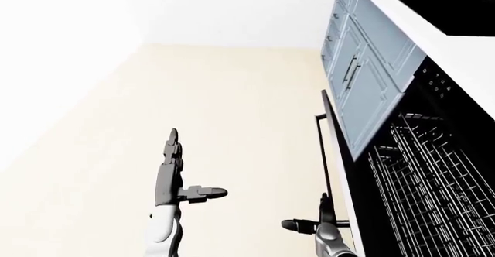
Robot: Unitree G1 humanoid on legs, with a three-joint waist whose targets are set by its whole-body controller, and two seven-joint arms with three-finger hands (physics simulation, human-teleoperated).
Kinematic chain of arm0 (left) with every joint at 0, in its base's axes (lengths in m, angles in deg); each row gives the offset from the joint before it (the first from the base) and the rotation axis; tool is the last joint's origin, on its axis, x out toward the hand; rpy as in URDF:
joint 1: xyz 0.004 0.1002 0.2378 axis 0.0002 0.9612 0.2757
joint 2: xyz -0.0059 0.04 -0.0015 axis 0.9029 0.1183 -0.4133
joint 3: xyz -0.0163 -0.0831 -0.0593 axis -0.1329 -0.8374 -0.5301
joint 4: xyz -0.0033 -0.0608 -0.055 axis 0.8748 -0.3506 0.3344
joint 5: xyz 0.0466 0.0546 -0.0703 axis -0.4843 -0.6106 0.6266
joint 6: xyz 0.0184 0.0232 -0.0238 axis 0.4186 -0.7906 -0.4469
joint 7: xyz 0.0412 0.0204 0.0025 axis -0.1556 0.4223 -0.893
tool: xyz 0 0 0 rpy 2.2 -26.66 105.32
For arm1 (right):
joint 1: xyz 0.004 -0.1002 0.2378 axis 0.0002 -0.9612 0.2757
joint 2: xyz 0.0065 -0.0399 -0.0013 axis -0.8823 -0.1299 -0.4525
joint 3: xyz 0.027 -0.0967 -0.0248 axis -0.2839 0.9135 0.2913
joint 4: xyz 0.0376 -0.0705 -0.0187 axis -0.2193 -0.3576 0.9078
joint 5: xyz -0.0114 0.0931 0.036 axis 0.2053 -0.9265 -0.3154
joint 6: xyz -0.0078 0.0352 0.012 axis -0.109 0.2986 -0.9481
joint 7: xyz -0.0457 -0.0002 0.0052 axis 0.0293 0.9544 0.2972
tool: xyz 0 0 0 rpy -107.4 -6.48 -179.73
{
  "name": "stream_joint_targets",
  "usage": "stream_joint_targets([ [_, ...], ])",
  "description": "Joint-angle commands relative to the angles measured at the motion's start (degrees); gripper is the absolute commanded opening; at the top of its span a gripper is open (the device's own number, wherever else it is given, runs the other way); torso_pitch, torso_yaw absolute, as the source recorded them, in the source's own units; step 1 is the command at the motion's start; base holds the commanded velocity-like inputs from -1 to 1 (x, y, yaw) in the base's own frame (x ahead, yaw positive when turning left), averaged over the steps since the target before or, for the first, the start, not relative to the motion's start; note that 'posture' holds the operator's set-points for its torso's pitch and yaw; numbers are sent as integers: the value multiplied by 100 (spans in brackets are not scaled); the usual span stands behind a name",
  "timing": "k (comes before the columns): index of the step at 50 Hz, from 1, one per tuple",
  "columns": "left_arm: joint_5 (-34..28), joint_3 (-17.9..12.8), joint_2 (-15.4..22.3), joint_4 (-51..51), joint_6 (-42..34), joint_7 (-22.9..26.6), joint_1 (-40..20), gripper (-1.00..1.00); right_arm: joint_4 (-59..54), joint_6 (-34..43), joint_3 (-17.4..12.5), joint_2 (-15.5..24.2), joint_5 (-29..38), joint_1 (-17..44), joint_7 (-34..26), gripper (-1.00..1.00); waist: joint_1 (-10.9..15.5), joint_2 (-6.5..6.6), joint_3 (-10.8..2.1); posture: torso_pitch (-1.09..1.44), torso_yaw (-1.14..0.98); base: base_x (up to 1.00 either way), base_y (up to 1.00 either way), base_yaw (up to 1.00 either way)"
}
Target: Close the dishwasher door
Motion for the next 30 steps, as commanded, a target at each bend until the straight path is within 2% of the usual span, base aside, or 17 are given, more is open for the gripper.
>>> stream_joint_targets([
  [1, 11, -18, 25, 228, 183, -7, -102, 100, 230, -83, -116, 342, -76, 76, 585, 100, -65, -44, -97, 0, 0, 0, 0, 0],
  [30, 36, -42, 45, 121, 224, -6, -159, 100, 229, 62, -114, 399, -6, 58, 1249, 100, -16, -27, -88, 0, 0, 0, 0, 0],
])
